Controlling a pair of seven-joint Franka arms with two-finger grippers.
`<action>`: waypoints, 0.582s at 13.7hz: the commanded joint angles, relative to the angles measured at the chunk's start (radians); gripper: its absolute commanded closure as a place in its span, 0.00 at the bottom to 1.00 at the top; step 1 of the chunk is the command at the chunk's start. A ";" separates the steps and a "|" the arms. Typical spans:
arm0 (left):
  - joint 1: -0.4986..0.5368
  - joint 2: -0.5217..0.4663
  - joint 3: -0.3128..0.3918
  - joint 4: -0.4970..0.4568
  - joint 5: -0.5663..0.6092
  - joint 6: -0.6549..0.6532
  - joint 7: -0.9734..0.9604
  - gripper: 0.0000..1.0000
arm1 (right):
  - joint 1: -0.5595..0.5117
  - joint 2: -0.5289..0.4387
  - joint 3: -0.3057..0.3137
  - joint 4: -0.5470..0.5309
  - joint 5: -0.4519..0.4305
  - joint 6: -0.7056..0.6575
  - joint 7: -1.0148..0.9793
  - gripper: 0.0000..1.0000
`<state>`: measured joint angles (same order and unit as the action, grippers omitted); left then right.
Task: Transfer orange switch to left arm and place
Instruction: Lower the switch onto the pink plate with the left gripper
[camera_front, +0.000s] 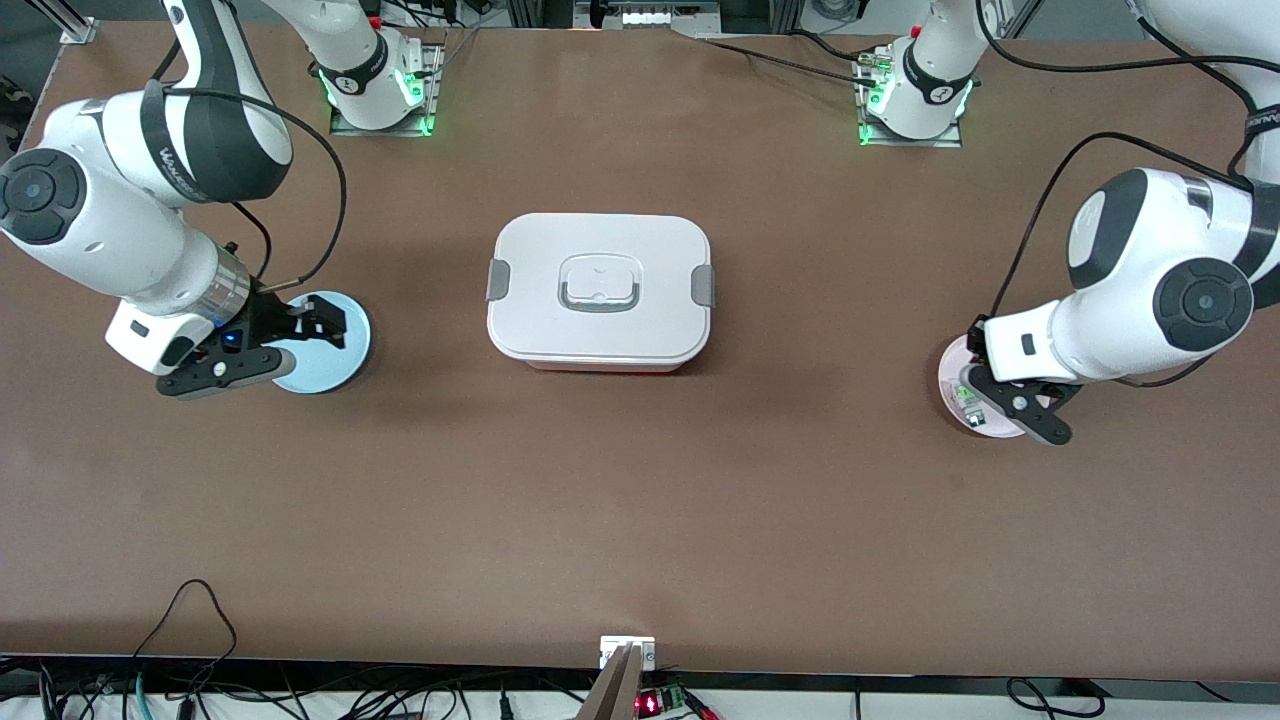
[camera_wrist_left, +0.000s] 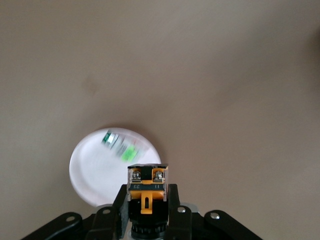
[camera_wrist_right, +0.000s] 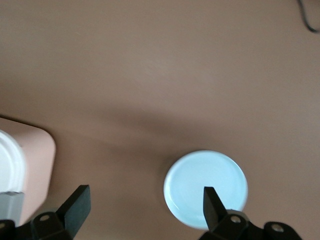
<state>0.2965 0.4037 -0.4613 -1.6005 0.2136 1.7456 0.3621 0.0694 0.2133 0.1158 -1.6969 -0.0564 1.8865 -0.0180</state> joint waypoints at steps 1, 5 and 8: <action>0.078 0.069 -0.004 0.008 0.032 -0.020 -0.148 1.00 | -0.002 -0.008 -0.004 0.152 -0.059 -0.247 0.070 0.00; 0.176 0.122 0.010 -0.002 0.056 0.067 -0.163 1.00 | -0.083 -0.015 -0.031 0.206 -0.060 -0.334 0.063 0.00; 0.222 0.191 0.006 -0.003 0.084 0.118 0.024 1.00 | -0.117 -0.015 -0.066 0.203 -0.072 -0.377 0.085 0.00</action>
<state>0.5004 0.5576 -0.4423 -1.6070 0.2690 1.8273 0.2919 -0.0366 0.1906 0.0655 -1.5059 -0.1098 1.5561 0.0374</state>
